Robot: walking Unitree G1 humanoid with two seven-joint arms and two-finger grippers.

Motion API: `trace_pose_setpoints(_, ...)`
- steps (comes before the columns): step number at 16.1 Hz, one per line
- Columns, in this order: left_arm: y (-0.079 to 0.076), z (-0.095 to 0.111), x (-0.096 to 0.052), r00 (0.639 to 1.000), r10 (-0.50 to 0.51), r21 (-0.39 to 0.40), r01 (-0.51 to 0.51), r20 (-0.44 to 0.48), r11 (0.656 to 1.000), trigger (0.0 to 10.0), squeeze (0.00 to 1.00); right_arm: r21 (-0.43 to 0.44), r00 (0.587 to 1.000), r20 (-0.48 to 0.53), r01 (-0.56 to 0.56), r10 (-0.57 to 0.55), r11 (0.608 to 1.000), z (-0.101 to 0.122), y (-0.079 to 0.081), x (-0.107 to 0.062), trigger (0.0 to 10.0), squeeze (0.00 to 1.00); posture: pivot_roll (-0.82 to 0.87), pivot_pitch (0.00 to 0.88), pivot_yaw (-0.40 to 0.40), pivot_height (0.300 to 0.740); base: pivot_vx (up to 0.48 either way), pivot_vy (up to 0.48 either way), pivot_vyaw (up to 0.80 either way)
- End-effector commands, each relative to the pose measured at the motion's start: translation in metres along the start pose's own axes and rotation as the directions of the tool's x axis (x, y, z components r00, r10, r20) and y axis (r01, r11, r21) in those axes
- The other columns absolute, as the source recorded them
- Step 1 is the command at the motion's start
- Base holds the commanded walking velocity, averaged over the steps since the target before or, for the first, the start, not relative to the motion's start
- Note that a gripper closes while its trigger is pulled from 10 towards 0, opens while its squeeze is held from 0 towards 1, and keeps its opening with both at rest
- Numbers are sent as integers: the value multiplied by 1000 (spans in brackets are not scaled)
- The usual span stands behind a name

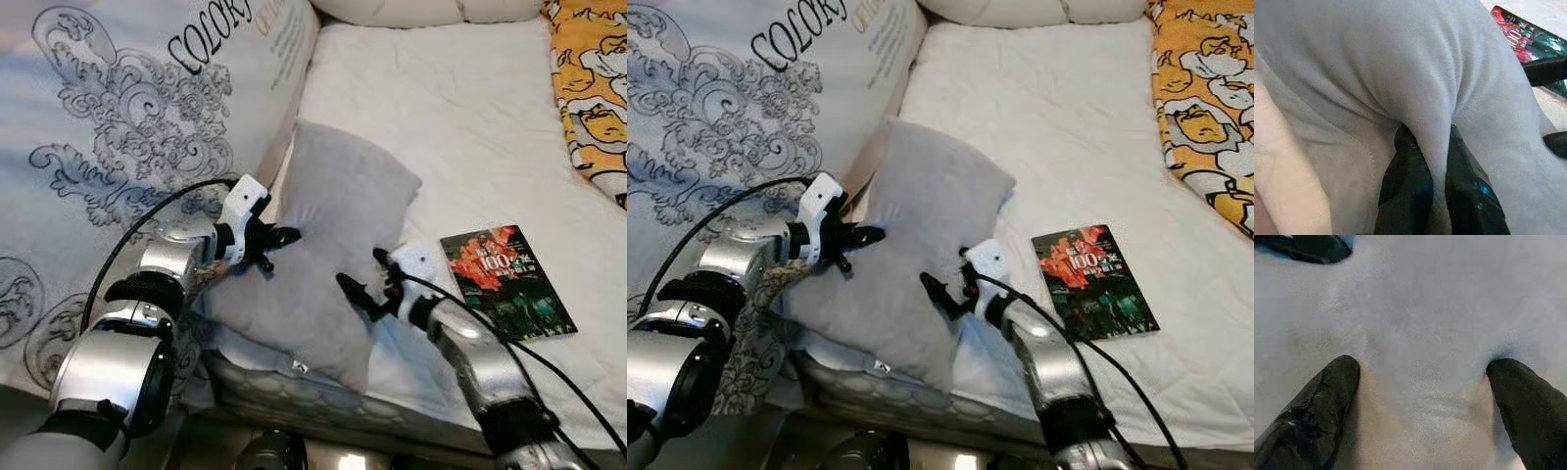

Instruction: Clean up the room

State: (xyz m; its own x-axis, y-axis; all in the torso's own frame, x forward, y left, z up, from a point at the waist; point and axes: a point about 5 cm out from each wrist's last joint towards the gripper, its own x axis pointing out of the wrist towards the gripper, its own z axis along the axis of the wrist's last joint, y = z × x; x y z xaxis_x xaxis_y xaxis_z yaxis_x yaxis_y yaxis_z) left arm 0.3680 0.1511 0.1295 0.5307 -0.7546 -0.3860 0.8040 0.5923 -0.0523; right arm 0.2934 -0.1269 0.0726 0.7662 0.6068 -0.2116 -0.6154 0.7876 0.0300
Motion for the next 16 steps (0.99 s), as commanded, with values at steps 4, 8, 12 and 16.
trace_pose_setpoints(4,8,21,-8,997,54,74,-58,59,996,0,0,19,998,57,3,-4,1000,15,-3,-19,10000,0,19,29,115,740,0,0,0)
trace_pose_setpoints(8,16,56,-18,983,85,106,-103,162,989,0,0,9,998,58,4,-4,1000,19,-6,-28,10000,0,23,8,110,740,0,0,0)
trace_pose_setpoints(12,20,76,-24,970,112,179,-152,215,972,0,0,10,999,50,5,-6,1000,21,-4,-30,10000,0,21,0,111,740,0,0,0)
trace_pose_setpoints(16,29,93,-32,934,223,210,-286,278,935,0,0,5,998,59,6,-7,1000,26,-4,-29,10000,0,19,0,113,740,0,0,0)
